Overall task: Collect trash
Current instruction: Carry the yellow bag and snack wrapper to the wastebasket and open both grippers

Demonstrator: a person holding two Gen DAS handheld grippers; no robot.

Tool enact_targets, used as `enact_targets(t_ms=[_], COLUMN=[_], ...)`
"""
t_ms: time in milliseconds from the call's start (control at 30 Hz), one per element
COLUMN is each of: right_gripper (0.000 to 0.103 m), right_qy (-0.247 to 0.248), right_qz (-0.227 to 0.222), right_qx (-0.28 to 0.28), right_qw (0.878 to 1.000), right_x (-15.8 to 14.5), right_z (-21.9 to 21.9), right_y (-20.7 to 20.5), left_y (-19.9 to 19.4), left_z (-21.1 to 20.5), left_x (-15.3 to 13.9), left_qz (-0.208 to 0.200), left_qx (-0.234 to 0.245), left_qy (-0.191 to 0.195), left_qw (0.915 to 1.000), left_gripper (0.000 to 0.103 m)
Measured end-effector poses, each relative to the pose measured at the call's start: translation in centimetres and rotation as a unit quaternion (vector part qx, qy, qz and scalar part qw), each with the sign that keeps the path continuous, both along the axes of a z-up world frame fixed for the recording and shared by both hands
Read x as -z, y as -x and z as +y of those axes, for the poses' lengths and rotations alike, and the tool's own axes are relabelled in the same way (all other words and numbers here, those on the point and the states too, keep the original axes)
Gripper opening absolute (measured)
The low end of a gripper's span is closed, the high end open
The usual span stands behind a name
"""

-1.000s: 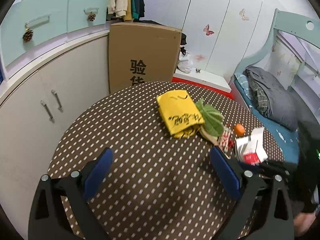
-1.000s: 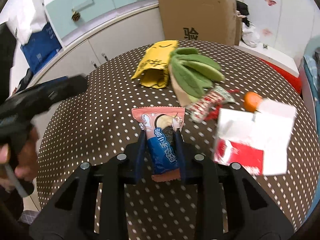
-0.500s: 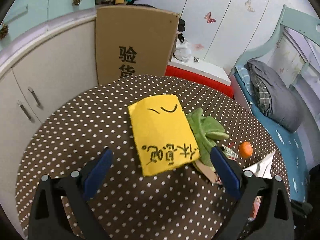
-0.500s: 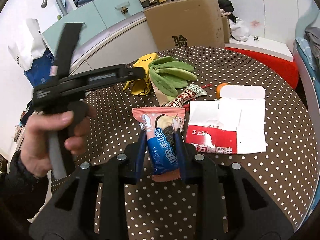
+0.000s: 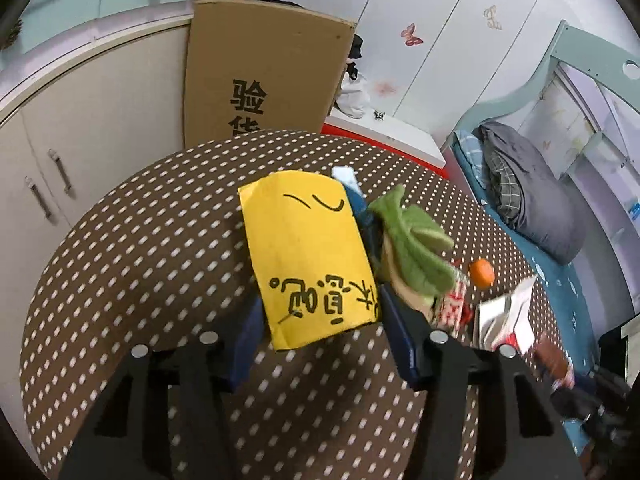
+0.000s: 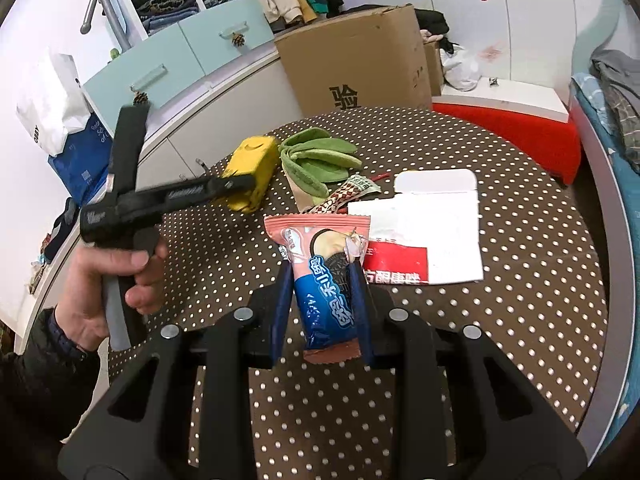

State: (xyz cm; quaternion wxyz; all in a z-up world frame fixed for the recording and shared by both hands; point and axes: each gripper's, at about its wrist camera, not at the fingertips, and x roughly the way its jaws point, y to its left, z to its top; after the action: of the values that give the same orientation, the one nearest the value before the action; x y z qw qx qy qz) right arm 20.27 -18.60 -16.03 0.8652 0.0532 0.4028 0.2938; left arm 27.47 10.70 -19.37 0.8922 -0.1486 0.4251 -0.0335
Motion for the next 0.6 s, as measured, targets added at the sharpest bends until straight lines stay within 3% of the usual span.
enact_targets(t_ms=[233,600], right_gripper=[0.028,0.028], right_qy=[-0.007,-0.023], right_qz=[-0.019,-0.051], right_qx=[0.015,0.045], right_qw=[1.0,0.997], right_x=[-1.7,-4.6], right_z=[-2.0,-6.3], right_y=[1.9,3.9], left_y=[5.1,11.2], left_z=[0.6,-1.6], left_x=[-0.3,-2.6], left_qz=[-0.008,-0.03], left_qx=[0.003,0.047], left_qy=[-0.018,-0.039], left_qw=[0.9998,0.9977], left_gripper=[0.056,0.056])
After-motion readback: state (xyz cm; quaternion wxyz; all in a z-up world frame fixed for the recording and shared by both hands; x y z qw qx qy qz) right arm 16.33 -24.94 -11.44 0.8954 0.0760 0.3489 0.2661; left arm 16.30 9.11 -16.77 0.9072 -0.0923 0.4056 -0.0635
